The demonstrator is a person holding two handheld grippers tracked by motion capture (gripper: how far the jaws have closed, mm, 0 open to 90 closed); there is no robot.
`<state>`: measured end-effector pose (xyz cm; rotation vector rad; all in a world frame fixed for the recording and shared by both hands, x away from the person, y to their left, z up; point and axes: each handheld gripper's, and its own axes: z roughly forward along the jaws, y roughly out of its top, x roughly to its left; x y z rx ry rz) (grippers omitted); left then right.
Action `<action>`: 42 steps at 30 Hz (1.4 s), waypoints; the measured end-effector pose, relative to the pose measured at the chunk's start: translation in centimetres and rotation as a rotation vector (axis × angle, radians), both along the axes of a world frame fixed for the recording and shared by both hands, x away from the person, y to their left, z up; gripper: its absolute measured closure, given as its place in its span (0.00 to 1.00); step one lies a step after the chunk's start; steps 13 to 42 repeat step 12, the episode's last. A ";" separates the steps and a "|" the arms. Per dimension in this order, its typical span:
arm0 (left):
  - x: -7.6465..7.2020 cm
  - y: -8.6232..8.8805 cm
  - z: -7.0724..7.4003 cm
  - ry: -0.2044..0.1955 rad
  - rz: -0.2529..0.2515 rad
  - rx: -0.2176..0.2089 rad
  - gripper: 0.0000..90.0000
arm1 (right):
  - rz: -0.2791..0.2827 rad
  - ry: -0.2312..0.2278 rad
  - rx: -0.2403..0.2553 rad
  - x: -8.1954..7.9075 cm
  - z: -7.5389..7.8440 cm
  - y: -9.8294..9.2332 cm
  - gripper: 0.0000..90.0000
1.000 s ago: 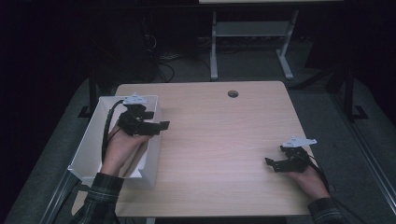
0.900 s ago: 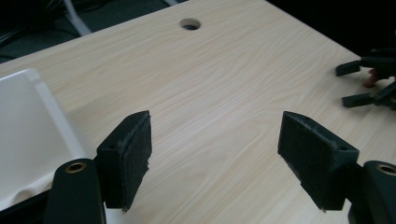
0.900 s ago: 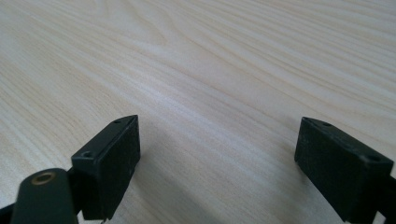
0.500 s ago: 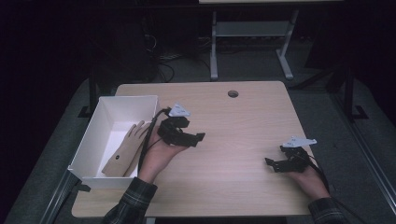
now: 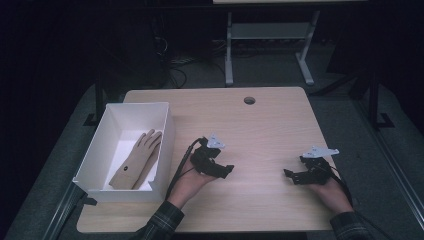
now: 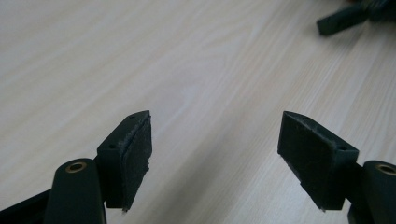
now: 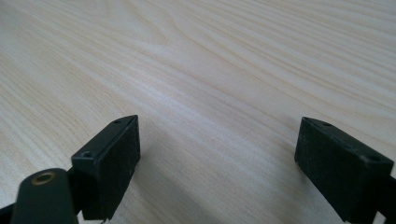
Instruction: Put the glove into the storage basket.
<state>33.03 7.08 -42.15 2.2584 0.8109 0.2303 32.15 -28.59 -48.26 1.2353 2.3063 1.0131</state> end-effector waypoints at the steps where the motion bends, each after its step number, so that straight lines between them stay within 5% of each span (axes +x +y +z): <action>1: -0.1 -0.1 -0.5 0.006 -0.003 0.006 0.29 | 0.000 0.001 0.000 0.0 0.0 0.0 0.15; 11: -0.2 -0.2 -3.2 0.031 -0.036 0.084 0.29 | 0.003 -0.003 -0.002 0.0 0.0 0.0 0.15; 42: -0.2 -0.2 -3.2 0.031 -0.036 0.084 0.28 | 0.004 -0.005 -0.003 0.0 0.0 0.0 0.15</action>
